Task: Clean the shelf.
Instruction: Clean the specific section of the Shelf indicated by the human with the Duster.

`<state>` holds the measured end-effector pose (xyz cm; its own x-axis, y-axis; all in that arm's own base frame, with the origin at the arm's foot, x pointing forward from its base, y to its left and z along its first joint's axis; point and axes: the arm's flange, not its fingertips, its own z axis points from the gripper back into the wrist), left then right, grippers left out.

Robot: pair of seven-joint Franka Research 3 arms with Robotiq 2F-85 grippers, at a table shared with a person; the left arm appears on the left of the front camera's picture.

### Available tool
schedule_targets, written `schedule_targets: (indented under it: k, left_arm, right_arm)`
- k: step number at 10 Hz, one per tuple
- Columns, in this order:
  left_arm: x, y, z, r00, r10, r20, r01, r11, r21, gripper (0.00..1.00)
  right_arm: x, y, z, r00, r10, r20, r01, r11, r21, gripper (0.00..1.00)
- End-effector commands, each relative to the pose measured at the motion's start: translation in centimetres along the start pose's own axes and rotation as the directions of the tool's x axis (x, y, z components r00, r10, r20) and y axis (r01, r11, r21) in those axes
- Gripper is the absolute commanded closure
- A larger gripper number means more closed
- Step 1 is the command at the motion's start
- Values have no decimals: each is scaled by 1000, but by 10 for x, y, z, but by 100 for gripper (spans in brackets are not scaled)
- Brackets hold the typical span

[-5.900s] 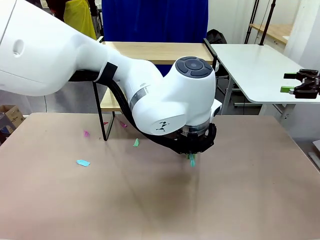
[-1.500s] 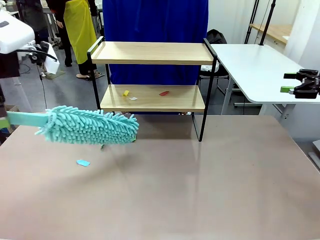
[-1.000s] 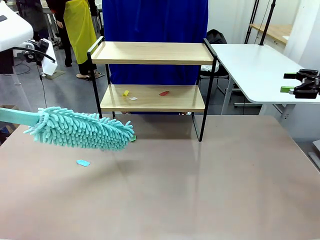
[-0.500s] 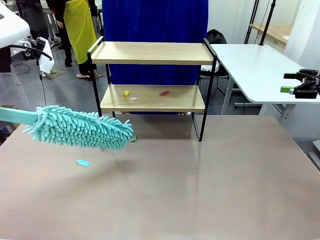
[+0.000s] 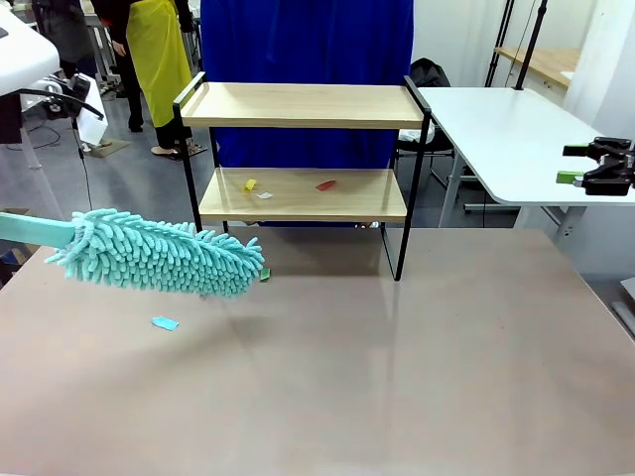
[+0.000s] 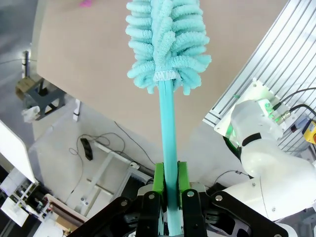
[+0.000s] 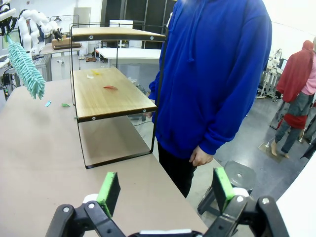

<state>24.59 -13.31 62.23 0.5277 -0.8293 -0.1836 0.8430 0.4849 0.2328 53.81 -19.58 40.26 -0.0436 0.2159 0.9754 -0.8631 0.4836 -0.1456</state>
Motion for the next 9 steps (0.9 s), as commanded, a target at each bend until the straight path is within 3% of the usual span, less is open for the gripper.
schedule_targets:
  k: [1,9]
  left_arm:
    - [-1,1,0,1000,11,12,-11,1000,9,87]
    - [-1,1,0,1000,11,12,-11,1000,9,87]
  right_arm:
    - [2,1,-1,1000,3,1,-3,1000,1,0]
    - [2,1,-1,1000,3,1,-3,1000,1,0]
